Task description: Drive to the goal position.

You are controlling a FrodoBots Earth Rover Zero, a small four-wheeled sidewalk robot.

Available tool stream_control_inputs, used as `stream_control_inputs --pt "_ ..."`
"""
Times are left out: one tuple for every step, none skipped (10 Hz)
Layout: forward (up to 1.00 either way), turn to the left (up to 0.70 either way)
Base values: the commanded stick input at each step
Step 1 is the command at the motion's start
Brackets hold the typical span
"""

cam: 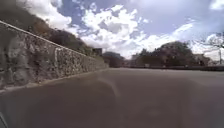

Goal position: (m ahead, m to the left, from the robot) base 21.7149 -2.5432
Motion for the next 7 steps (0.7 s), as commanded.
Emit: stream_control_inputs --pt "0.70 0.00" --pt "0.70 0.00" --pt "0.70 0.00" --pt "0.70 0.00" --pt "0.70 0.00" --pt "0.70 0.00" --pt "0.70 0.00"
